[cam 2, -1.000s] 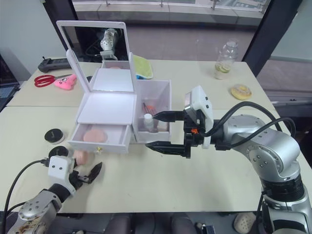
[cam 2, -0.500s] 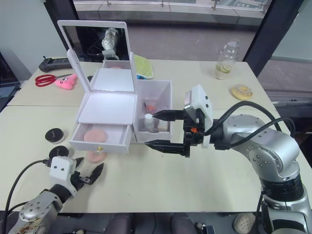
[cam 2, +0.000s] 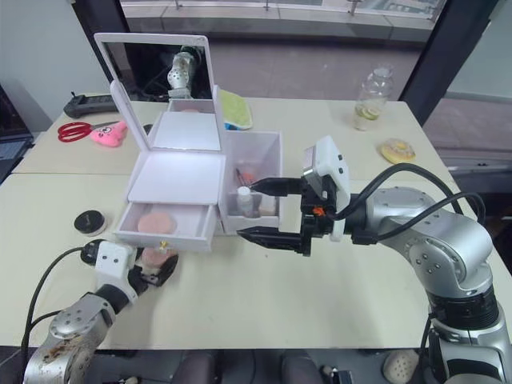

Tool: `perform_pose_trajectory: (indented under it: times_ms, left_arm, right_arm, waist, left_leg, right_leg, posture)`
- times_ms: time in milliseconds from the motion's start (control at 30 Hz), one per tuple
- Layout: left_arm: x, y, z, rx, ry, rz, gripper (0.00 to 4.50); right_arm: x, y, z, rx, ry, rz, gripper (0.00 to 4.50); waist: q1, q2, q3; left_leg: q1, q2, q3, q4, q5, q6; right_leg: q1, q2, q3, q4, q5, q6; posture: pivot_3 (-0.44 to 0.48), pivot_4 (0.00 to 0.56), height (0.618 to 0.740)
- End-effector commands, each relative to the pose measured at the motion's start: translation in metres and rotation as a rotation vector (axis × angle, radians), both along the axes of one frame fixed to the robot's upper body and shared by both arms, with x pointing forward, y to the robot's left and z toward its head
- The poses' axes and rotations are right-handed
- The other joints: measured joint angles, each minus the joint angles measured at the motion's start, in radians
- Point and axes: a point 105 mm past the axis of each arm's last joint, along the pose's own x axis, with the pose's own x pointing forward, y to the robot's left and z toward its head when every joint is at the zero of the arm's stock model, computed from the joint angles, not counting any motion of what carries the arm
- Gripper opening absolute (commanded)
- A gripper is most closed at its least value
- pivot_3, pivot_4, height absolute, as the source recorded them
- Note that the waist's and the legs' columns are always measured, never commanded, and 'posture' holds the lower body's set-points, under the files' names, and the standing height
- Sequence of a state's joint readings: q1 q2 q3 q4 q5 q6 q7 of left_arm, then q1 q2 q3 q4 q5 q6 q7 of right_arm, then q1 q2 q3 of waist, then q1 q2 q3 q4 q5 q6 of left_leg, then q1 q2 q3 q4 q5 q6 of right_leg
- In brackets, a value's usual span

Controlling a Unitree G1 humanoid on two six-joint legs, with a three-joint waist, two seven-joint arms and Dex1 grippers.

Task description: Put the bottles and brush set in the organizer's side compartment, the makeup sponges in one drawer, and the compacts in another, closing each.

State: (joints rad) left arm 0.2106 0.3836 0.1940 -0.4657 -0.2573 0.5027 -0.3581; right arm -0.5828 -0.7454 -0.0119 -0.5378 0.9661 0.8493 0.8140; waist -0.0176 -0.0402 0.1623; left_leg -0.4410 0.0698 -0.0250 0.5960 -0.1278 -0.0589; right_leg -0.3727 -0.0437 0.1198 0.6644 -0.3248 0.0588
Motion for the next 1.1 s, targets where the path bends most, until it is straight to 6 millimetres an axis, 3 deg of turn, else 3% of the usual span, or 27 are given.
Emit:
perform_pose_trajectory:
  times_ms: [33, 133, 333, 567, 767, 833, 900, 967, 1100]
  left_arm:
    - [-0.001, -0.003, 0.0, 0.001, 0.006, -0.017, 4.47]
    - [-0.002, -0.005, 0.001, -0.013, 0.002, -0.024, 4.47]
    - [-0.002, -0.008, 0.004, -0.024, -0.012, -0.026, 2.98]
    - [-0.009, 0.001, 0.014, -0.017, -0.043, -0.014, 2.94]
    - [-0.061, 0.052, 0.049, 0.094, -0.008, -0.085, 2.94]
    - [-0.07, 0.068, 0.064, 0.141, 0.009, -0.089, 2.94]
    - [-0.072, 0.081, 0.092, 0.159, -0.02, -0.106, 2.94]
    - [-0.072, 0.085, 0.111, 0.153, -0.05, -0.123, 2.94]
    - [-0.06, 0.068, 0.144, 0.087, -0.132, -0.248, 2.94]
  right_arm:
    - [-0.006, 0.0, 0.013, 0.011, -0.052, 0.01, 4.5]
    - [-0.006, 0.0, 0.013, 0.012, -0.051, 0.007, 4.5]
    - [-0.005, 0.0, 0.012, 0.016, -0.049, 0.004, 4.5]
    - [-0.005, 0.001, 0.012, 0.017, -0.048, 0.007, 4.5]
    - [-0.006, 0.001, 0.01, 0.017, -0.038, 0.016, 4.5]
    - [-0.006, 0.0, 0.009, 0.016, -0.036, 0.019, 4.5]
    - [-0.005, 0.0, 0.009, 0.015, -0.036, 0.021, 4.5]
    - [-0.005, 0.0, 0.009, 0.014, -0.037, 0.021, 4.5]
    - [-0.004, 0.0, 0.009, 0.014, -0.039, 0.019, 4.5]
  waist:
    - [0.0, 0.0, 0.0]
    - [0.0, 0.0, 0.0]
    - [0.0, 0.0, 0.0]
    - [-0.001, 0.0, 0.0]
    - [-0.026, -0.001, 0.001]
    - [-0.027, -0.001, 0.001]
    - [-0.022, -0.001, 0.002]
    - [-0.016, -0.001, 0.003]
    - [-0.017, -0.001, 0.003]
  left_leg:
    - [0.0, 0.0, 0.0, 0.0, 0.0, 0.0]
    - [0.0, 0.0, 0.0, 0.0, 0.0, 0.0]
    - [0.0, 0.0, 0.0, 0.0, 0.0, 0.0]
    - [0.0, 0.0, 0.0, 0.0, 0.0, 0.0]
    - [0.0, 0.001, 0.0, -0.004, 0.0, 0.0]
    - [0.0, 0.002, 0.0, -0.005, 0.0, 0.0]
    - [0.0, 0.002, 0.001, -0.005, 0.0, 0.0]
    - [-0.001, 0.002, 0.001, -0.004, 0.0, 0.0]
    - [-0.001, 0.001, 0.003, -0.004, 0.0, 0.0]
  right_leg:
    - [0.0, 0.0, 0.0, 0.0, 0.0, 0.0]
    - [0.0, 0.0, 0.0, 0.0, 0.0, 0.0]
    - [0.0, 0.0, 0.0, 0.0, 0.0, 0.0]
    - [0.0, 0.0, 0.0, 0.0, 0.0, 0.0]
    - [-0.003, 0.0, 0.0, 0.0, -0.001, -0.002]
    - [-0.004, 0.0, 0.0, 0.0, -0.001, -0.003]
    - [-0.005, 0.0, 0.0, 0.0, -0.001, -0.003]
    - [-0.01, -0.001, 0.0, -0.001, -0.005, -0.009]
    - [-0.011, -0.002, 0.001, -0.001, -0.005, -0.009]
  posture:
    - [0.0, 0.15, 0.74]
    - [0.0, 0.15, 0.74]
    - [0.0, 0.15, 0.74]
    - [0.0, 0.15, 0.74]
    - [0.0, 0.15, 0.74]
    - [0.0, 0.15, 0.74]
    - [0.0, 0.15, 0.74]
    - [0.0, 0.15, 0.74]
    - [0.0, 0.15, 0.74]
